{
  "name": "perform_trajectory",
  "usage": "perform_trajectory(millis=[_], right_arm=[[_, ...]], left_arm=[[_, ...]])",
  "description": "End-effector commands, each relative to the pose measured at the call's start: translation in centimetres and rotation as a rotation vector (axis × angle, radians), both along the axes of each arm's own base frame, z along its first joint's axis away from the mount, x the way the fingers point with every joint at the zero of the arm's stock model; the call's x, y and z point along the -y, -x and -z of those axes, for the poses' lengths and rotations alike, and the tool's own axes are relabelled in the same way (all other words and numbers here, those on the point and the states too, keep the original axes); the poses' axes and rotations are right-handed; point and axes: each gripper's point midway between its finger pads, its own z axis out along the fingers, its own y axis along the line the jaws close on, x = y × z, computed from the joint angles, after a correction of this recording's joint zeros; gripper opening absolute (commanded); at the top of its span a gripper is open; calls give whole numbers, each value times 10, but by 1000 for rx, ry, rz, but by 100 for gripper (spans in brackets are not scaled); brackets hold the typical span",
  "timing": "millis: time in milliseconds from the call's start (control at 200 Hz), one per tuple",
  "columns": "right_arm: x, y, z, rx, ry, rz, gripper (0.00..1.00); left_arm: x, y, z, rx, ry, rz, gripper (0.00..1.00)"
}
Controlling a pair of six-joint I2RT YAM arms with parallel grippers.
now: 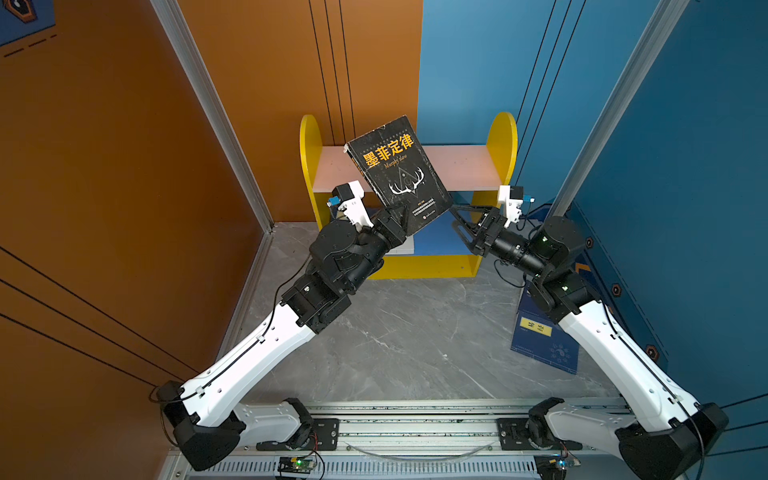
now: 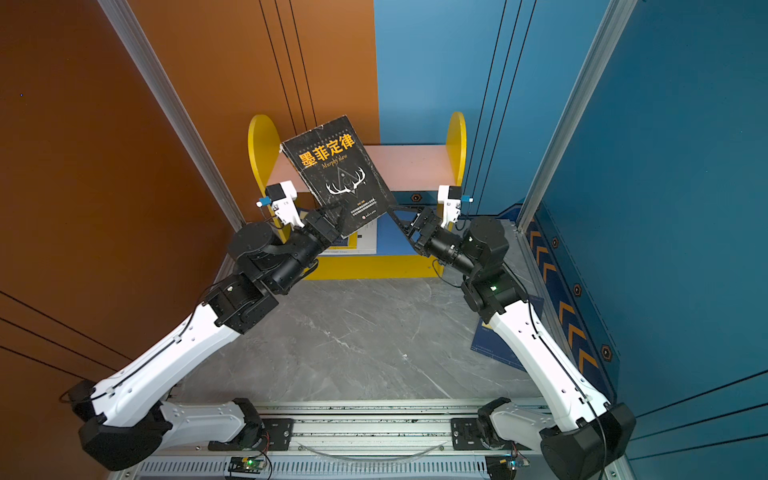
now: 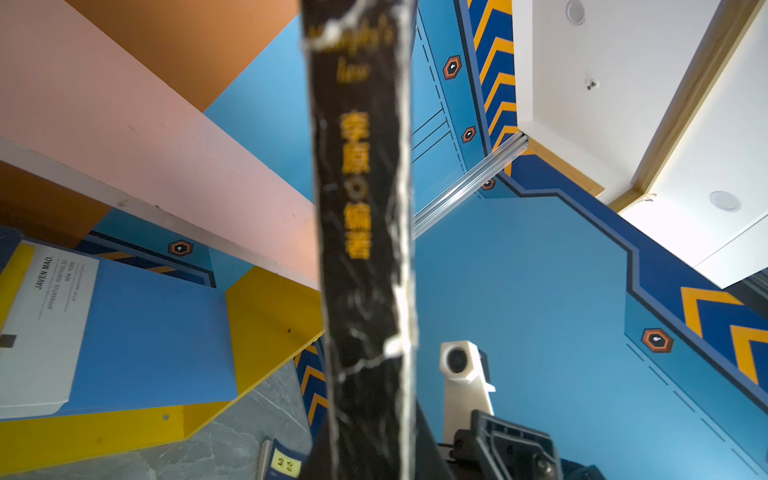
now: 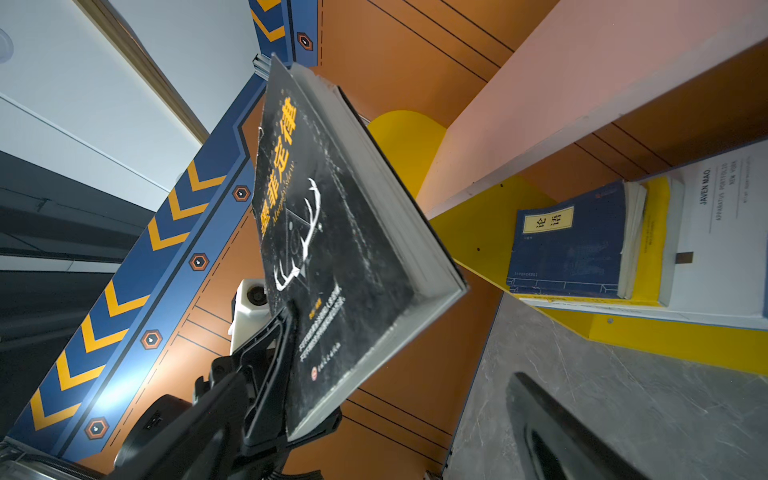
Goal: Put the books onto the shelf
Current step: 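Lift the black book with both grippers up toward the shelf, then carry the black book with both grippers over the lower shelf opening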
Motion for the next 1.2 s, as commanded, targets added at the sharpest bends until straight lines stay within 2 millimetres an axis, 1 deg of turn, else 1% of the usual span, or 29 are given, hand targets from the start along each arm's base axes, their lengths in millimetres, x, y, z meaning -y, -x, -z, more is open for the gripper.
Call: perform_trajectory(millis=[0,60,155,220,371,486,576,641,686,906,1011,1092,1157,1197], right_arm=[[-8,-1,-7,17,-43,-4,98],[-11,-5,-6,1,-64,4,98],[-7,-13,-7,-16,-121,36,98],[-6,-14,-14,-1,-159,40,97],[-15,-17,-21,9,-186,15,93],[-26,-18,-24,17,-193,-9,84],[-32,-22,-21,6,-197,-8,70],[-34,-24,-22,3,-213,-5,59],[-35,-26,-24,4,-226,-4,54],[-38,-29,-32,15,-245,5,40],[-40,-32,-30,1,-245,5,31],[-44,-34,-28,-14,-235,-11,29],[-45,-35,-26,-21,-232,-18,27],[-45,-35,-27,-20,-231,-20,23]], left_arm=[[-11,0,-34,90,134,-28,2],[-10,-3,-34,87,149,-29,2],[-6,-7,-34,84,166,-23,2],[-5,-10,-35,83,174,-21,2],[-1,-14,-31,69,189,-17,2],[0,-18,-27,48,203,-34,1],[2,-19,-23,38,213,-47,1],[1,-20,-21,32,227,-57,2],[2,-20,-19,26,230,-61,2],[6,-22,-8,-6,243,-83,1],[7,-23,-4,-20,249,-90,2],[8,-23,-2,-26,248,-88,3],[8,-23,-2,-27,250,-87,6],[7,-23,-2,-27,249,-88,7]])
